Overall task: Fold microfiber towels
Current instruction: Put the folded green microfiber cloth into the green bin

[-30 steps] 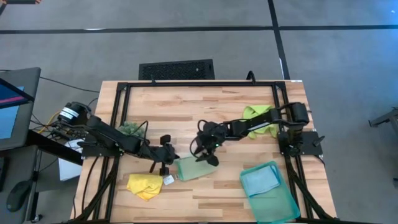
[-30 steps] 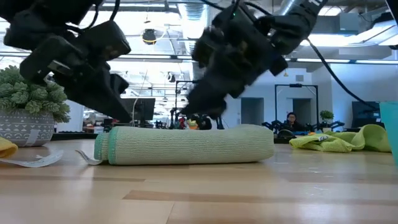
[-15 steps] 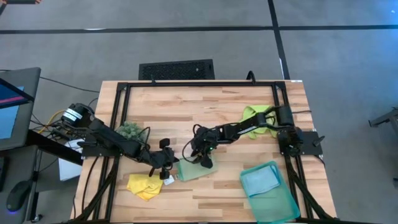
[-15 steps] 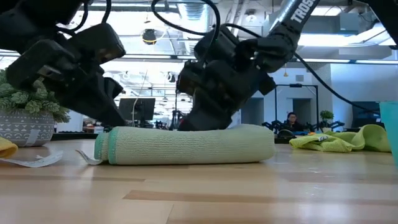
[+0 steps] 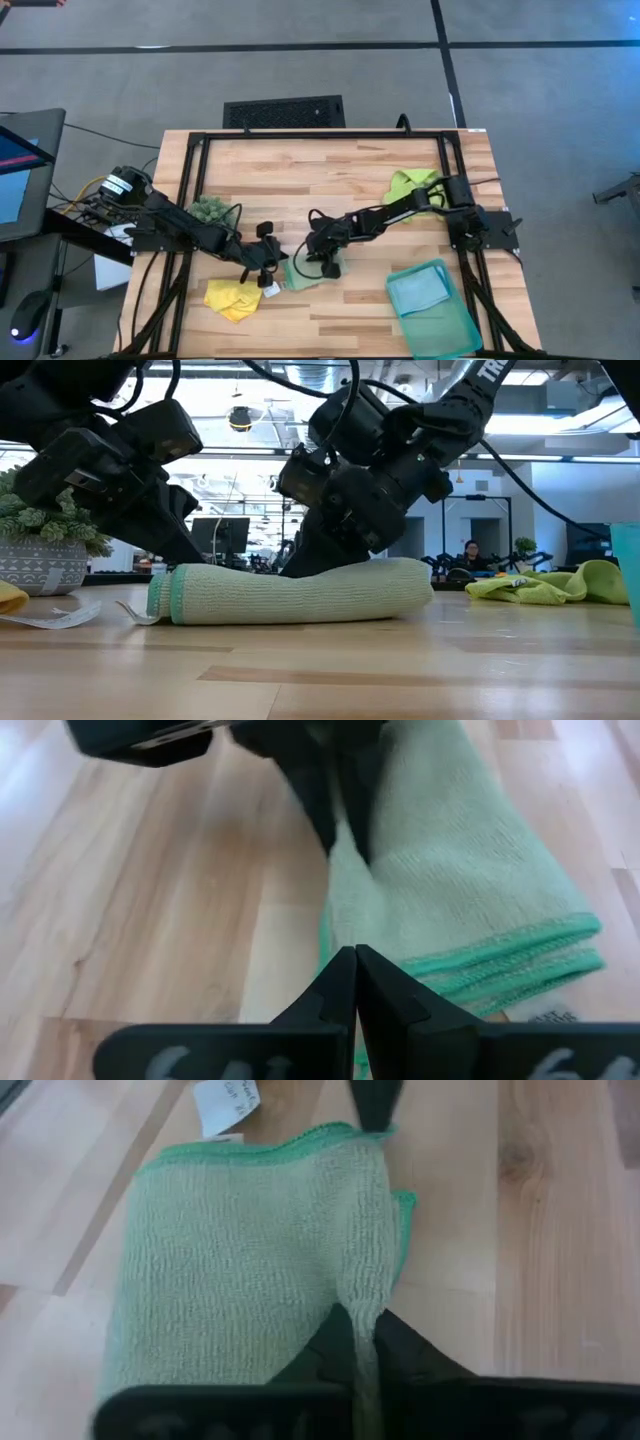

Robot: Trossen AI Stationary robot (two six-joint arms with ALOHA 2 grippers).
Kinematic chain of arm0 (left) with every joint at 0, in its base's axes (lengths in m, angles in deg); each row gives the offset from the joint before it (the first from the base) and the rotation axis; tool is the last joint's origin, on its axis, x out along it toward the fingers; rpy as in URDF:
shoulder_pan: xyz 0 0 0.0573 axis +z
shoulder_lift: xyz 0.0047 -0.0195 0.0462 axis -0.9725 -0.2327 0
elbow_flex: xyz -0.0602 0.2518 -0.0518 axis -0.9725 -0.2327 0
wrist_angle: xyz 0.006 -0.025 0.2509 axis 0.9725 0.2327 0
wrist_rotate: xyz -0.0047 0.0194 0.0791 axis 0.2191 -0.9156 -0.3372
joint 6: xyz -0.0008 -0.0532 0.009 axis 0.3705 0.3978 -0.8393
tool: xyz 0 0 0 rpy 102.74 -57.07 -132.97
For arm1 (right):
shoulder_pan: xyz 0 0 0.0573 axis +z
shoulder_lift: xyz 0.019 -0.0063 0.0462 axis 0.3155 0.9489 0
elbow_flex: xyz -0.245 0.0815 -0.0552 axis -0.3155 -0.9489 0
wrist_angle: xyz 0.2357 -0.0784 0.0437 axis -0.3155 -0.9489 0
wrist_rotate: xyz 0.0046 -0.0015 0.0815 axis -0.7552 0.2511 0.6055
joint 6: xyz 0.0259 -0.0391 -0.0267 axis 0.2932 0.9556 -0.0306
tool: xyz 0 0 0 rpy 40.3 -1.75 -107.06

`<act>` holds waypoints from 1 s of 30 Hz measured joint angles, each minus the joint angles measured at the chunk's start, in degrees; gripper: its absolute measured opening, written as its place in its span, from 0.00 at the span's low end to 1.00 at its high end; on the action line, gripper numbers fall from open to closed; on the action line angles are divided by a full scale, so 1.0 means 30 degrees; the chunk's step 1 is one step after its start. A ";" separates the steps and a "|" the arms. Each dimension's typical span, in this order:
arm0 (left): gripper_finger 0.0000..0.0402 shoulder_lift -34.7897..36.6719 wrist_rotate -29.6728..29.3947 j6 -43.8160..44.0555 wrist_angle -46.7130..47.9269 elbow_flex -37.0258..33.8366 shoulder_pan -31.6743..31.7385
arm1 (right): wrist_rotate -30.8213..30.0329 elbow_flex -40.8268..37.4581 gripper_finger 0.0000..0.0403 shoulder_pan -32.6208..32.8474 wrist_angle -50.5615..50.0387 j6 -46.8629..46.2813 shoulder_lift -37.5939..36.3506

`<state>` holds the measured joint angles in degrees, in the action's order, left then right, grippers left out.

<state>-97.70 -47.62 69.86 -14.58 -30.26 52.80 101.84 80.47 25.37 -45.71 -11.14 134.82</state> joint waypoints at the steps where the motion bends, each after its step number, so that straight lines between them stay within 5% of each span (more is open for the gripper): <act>1: 0.00 0.0000 -0.0203 0.0027 0.0007 0.0000 0.0000 | -0.0239 -0.0007 0.05 0.0082 -0.0035 0.0250 -0.0036; 13: 0.00 0.0000 -0.3138 0.0727 0.0468 0.0000 -0.0785 | -0.3947 -0.0352 0.05 0.1545 -0.7001 0.1117 -0.5088; 24: 0.00 0.0000 -0.3627 0.1501 0.0127 0.0007 -0.1390 | -0.4349 -0.0255 0.05 0.3703 -1.2035 0.1056 -1.2191; 30: 0.00 0.0000 -0.4206 0.1501 -0.0054 0.0007 -0.1486 | -0.4291 -0.0240 0.05 0.6271 -1.5677 -0.3223 -1.5819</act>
<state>-97.70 -60.24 74.37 -14.74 -30.24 48.34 88.96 79.75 44.18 -92.75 -20.81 87.36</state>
